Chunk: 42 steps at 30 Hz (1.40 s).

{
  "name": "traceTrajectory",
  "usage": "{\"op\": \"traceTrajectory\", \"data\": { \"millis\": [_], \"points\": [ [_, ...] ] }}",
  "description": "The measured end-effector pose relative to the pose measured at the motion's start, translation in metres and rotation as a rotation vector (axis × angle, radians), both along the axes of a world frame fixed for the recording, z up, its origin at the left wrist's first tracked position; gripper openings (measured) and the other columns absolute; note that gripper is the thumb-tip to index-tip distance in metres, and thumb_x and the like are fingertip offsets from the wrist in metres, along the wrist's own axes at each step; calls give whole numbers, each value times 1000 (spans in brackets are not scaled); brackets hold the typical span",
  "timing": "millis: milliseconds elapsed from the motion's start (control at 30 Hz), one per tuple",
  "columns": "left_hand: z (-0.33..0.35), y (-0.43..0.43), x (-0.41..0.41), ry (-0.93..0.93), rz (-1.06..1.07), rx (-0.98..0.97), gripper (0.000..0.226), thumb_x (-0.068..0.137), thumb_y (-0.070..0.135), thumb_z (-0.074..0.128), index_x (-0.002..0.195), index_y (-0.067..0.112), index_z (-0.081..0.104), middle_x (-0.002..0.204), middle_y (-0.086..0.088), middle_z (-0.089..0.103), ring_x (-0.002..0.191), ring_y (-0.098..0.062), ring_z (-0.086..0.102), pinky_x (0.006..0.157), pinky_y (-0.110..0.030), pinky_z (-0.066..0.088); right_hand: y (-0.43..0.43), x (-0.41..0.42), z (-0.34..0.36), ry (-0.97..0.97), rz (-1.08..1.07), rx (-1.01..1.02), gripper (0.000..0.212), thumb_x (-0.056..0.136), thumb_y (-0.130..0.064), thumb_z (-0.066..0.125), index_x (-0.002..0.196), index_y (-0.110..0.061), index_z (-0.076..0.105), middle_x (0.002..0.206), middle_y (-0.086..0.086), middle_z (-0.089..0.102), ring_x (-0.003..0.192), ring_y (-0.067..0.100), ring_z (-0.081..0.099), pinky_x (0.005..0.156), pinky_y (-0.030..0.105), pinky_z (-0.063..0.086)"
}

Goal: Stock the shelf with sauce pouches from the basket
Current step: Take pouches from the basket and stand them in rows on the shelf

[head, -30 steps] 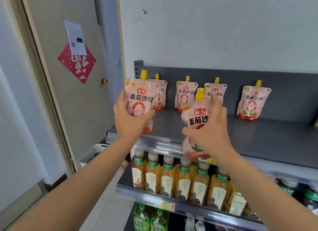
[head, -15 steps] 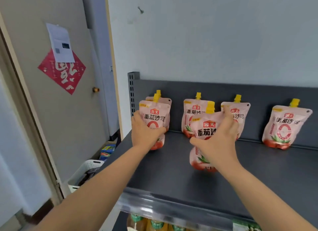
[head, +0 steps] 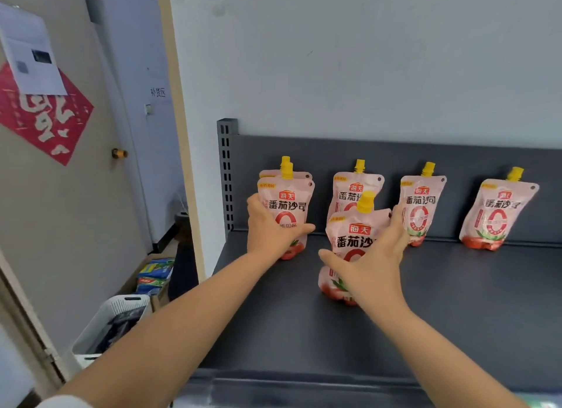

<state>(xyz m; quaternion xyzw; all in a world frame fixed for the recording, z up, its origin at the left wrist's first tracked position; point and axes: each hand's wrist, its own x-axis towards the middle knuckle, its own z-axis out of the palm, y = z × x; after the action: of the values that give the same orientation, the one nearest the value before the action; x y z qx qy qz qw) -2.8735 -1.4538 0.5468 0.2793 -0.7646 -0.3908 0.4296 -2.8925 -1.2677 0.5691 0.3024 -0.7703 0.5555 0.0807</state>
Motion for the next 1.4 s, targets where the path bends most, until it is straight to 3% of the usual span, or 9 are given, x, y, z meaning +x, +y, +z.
{"op": "traceTrajectory", "data": {
  "millis": [133, 367, 533, 667, 833, 1033, 1200, 1267, 1400],
  "points": [
    [1, -5, 13, -97, -69, -40, 116, 42, 46, 92, 129, 25, 19, 130, -1, 35, 118, -17, 45, 95, -34, 47, 0, 2, 0, -44, 28, 77, 141, 55, -29, 92, 149, -28, -14, 158, -6, 1, 145, 19, 13, 113, 40, 24],
    [2, -21, 53, -200, -97, -84, 107, 56, 34, 89, 137, 17, 22, 139, -5, 34, 127, -20, 39, 103, -38, 42, -19, 0, 0, -53, 118, 15, 136, 61, -8, 87, 149, -33, -14, 157, -10, 10, 137, 10, 30, 98, 20, 31],
    [5, -27, 73, -219, -96, -92, 95, 63, 22, 85, 136, 17, 25, 137, -5, 35, 127, -20, 39, 104, -37, 41, -63, 6, 0, -14, 169, 18, 141, 57, -18, 91, 151, -24, -14, 156, -1, 11, 143, 16, 17, 109, 24, 21],
    [6, -23, 84, -224, -129, -92, 87, 70, 17, 78, 138, 20, 24, 139, -5, 37, 127, -23, 39, 104, -44, 41, -88, 12, 4, 28, 149, 42, 136, 62, -19, 88, 150, -18, -15, 151, 5, 12, 139, 20, 15, 100, 21, 18],
    [6, -16, 90, -229, -105, -157, 86, 72, 27, 77, 140, 23, 23, 140, -2, 38, 128, -19, 40, 103, -40, 42, -93, 16, 2, 27, 117, 57, 136, 62, -27, 88, 150, -19, -15, 152, 6, 9, 138, 21, 15, 111, 35, 24],
    [2, -3, 93, -264, -60, -346, 90, 71, 37, 74, 142, 21, 23, 144, -2, 35, 132, -19, 35, 100, -34, 38, -78, 19, -16, -27, 139, 8, 136, 59, -35, 89, 151, -25, -10, 156, 2, 6, 143, 20, 14, 110, 29, 21],
    [10, 10, 99, -252, -2, -478, 93, 68, 43, 74, 142, 14, 25, 143, -6, 33, 130, -23, 33, 102, -38, 38, -54, 27, -20, -22, 54, 33, 124, 68, -37, 84, 151, -25, -8, 157, 1, 8, 145, 21, 14, 116, 39, 24],
    [17, 18, 105, -194, 38, -605, 89, 67, 48, 69, 138, 10, 31, 140, -9, 36, 127, -27, 35, 101, -40, 39, -35, 30, -15, 23, -15, 124, 116, 73, -42, 79, 152, -25, -4, 155, 5, 16, 141, 24, 23, 113, 41, 29],
    [35, 53, 111, -192, 13, -809, 95, 64, 74, 57, 136, 16, 37, 138, -6, 40, 122, -27, 40, 97, -39, 39, 22, 32, 1, 370, -272, 528, 87, 82, -51, 62, 150, -22, 17, 143, 7, 37, 127, 28, 40, 96, 42, 41]
  ]
}}
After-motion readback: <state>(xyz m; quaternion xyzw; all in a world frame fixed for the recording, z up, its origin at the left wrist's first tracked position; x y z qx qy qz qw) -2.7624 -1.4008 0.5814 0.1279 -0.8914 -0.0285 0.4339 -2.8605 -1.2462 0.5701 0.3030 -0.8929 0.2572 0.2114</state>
